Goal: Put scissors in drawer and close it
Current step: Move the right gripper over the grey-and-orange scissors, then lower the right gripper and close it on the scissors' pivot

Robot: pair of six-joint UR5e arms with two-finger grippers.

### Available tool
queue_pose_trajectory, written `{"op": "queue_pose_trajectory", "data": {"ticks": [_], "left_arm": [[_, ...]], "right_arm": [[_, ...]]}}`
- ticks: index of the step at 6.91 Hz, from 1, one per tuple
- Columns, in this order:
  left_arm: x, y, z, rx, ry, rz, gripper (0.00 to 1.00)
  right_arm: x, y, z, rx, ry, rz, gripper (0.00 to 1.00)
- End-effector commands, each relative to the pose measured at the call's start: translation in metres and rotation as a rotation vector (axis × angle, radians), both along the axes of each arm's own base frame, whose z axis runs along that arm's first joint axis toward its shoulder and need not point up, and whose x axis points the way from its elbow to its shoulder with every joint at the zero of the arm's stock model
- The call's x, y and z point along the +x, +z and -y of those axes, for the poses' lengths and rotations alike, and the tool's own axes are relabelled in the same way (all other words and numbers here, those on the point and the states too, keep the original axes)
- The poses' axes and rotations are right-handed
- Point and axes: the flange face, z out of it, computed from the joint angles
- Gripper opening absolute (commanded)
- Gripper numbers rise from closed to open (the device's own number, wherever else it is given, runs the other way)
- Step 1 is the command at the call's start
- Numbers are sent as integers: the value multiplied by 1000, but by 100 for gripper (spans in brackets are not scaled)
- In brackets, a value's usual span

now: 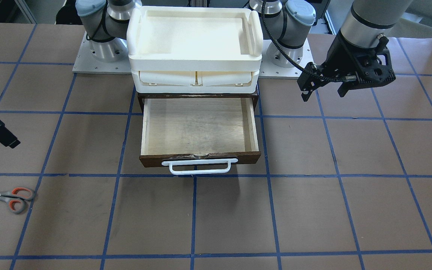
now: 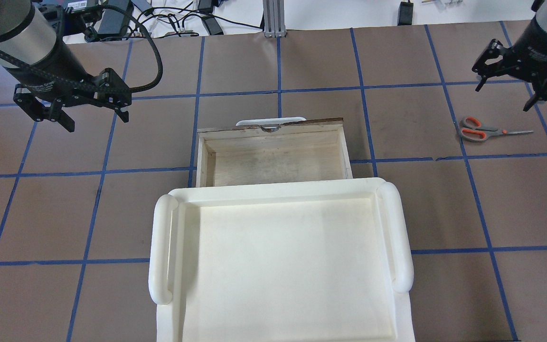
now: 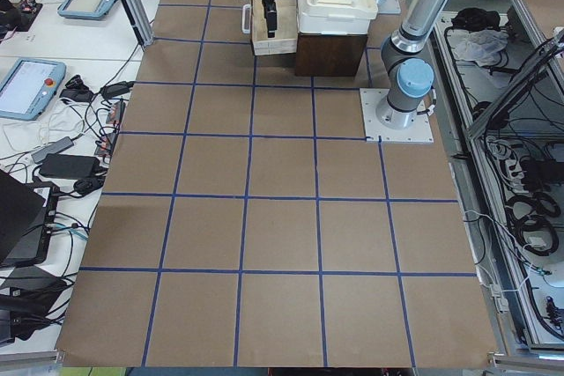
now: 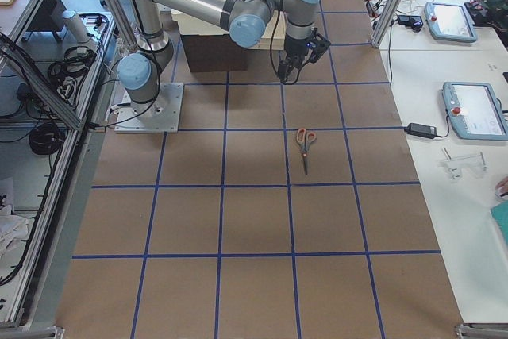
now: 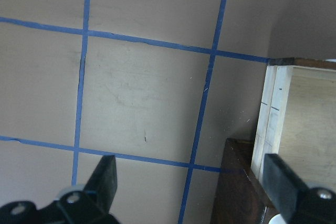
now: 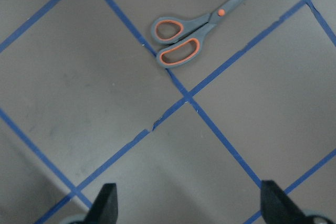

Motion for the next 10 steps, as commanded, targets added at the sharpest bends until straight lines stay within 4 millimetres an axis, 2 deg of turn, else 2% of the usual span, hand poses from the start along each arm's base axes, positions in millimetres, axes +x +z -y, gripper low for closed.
{"op": "queue_pose_trajectory", "data": {"ticks": [1, 2, 3, 4, 6, 7, 8, 10], "left_arm": [[0, -6, 4, 13, -1, -2, 100], [0, -7, 4, 13, -2, -2, 100], [0, -6, 4, 10, -5, -1, 100], [0, -6, 4, 7, -5, 0, 100], [0, -6, 4, 7, -7, 0, 100], [0, -7, 5, 9, -7, 0, 100], [0, -5, 3, 6, -7, 0, 100], [0, -5, 3, 6, -7, 0, 100]], "right_arm": [[-47, -47, 7, 28, -421, 9, 96], [-55, -53, 13, 1, -581, -8, 94], [-65, -84, 19, 54, -629, 4, 84], [-84, -121, 27, 92, -688, 30, 71], [-95, -127, 43, -27, -719, 10, 71], [-103, -160, 57, -41, -720, 8, 71], [-106, -176, 62, -53, -723, -1, 70], [-107, -183, 61, -30, -748, 1, 68]]}}
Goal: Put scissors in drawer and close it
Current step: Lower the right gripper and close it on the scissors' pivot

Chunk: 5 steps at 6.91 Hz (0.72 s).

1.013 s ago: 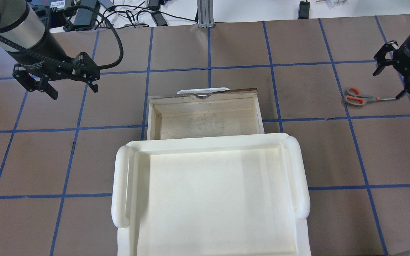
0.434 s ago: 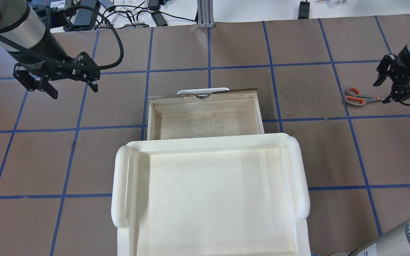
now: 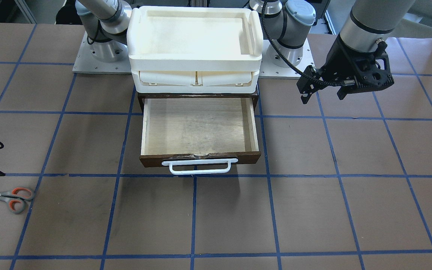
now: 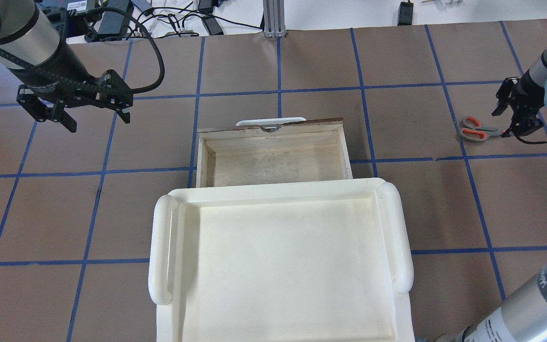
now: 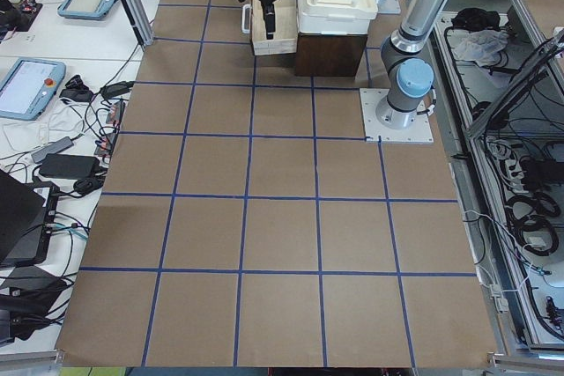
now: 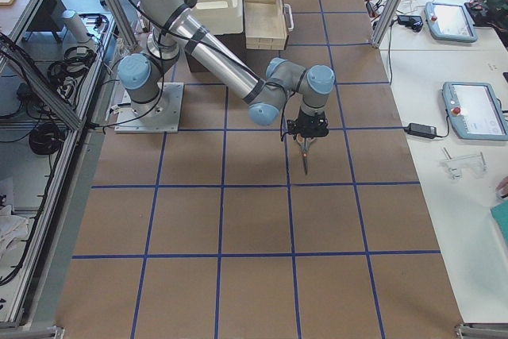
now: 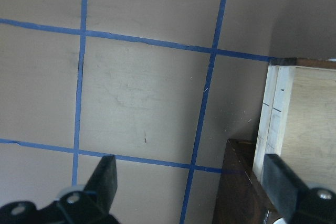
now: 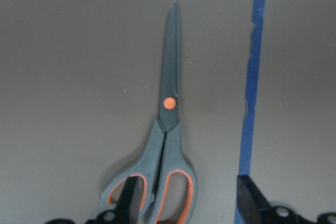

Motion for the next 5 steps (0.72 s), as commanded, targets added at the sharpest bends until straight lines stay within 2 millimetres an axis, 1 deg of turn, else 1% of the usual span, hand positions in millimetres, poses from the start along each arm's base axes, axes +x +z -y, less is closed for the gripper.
{"op": "queue_pose_trajectory", "data": {"ticks": [1, 2, 3, 4, 5], "left_arm": [[0, -2, 2, 4, -1, 0, 100], [1, -2, 1, 3, 1, 0, 100], [1, -1, 2, 0, 1, 0, 100], [0, -2, 3, -2, 1, 0, 100], [1, -2, 3, -1, 1, 0, 100]], "right_arm": [[-4, -17, 1, 22, -15, 9, 68], [-14, -22, -2, 28, -21, 14, 68], [-17, -29, -2, 30, -27, 23, 68], [-18, -42, 1, 40, -23, 30, 67], [-20, -49, 3, 42, -7, 30, 67]]}}
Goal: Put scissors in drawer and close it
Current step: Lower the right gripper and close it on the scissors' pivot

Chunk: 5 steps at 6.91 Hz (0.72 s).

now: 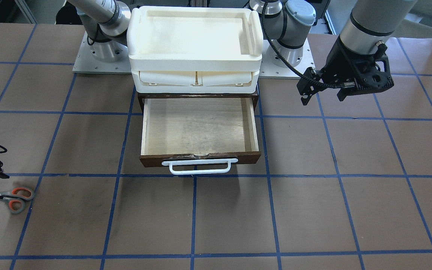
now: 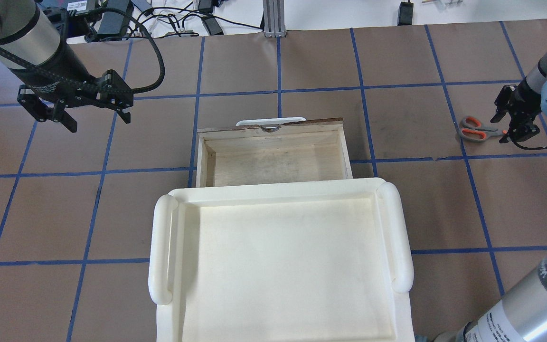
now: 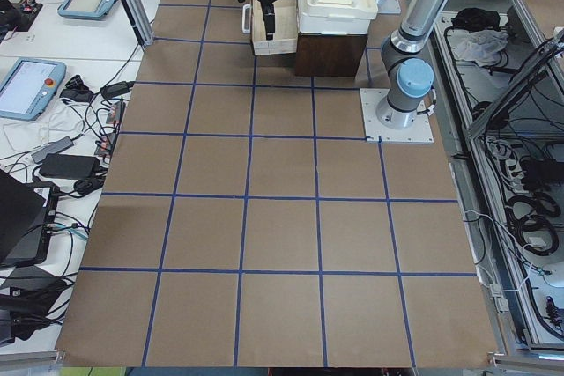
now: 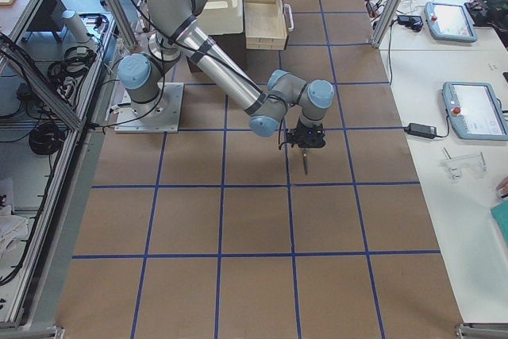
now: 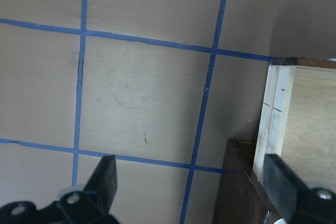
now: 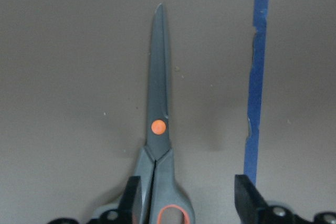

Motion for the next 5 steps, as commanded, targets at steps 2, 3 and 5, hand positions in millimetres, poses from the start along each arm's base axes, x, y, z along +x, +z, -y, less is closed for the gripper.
{"op": "queue_pose_trajectory", "data": {"ticks": [2, 3, 5], "left_arm": [[0, 2, -1, -3, 0, 0, 100], [-1, 1, -1, -1, -2, 0, 100], [0, -1, 0, 2, 0, 0, 100]], "right_arm": [[-6, -7, 7, -7, 29, -11, 67], [-6, -8, 7, -6, 30, -13, 67], [-11, 6, 16, -46, 35, -37, 67]]}}
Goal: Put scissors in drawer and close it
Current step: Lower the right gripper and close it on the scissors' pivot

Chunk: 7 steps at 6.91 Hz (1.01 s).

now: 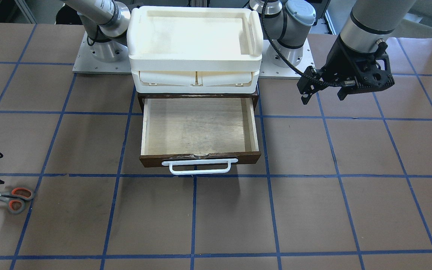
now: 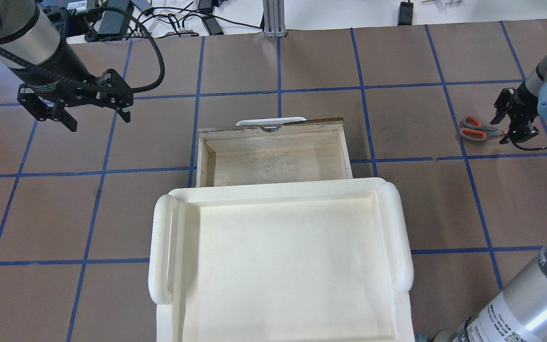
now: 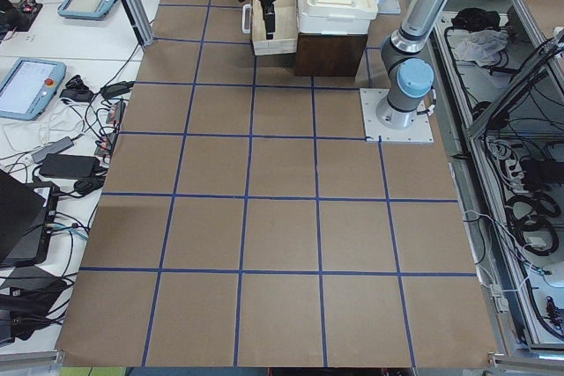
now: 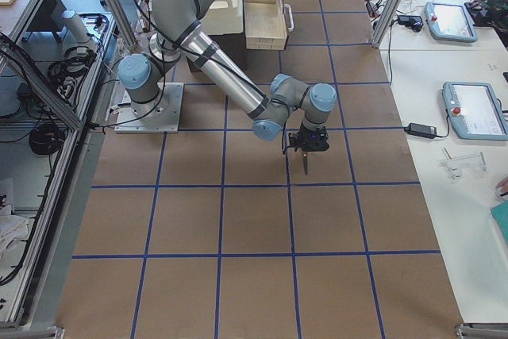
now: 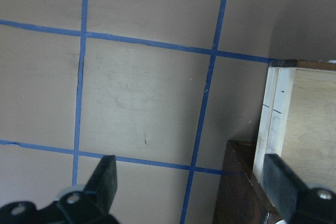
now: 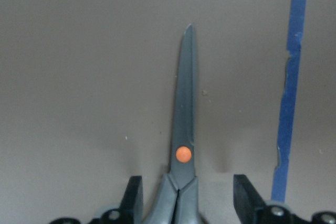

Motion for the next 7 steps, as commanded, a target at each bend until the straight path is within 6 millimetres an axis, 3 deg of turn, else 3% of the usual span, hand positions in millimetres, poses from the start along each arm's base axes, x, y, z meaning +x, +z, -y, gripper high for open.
{"op": "queue_pose_trajectory", "data": {"ticks": [1, 5, 6, 7], "left_arm": [[0, 1, -1, -1, -1, 2, 100], [1, 0, -4, 4, -2, 15, 100], [1, 1, -4, 2, -2, 17, 100], [1, 2, -6, 1, -2, 18, 100]], "right_arm": [[0, -3, 2, -3, 7, 9, 67], [1, -14, 1, 12, 5, 22, 65], [3, -14, 1, 14, -7, 33, 40], [5, -15, 2, 3, 2, 53, 29]]}}
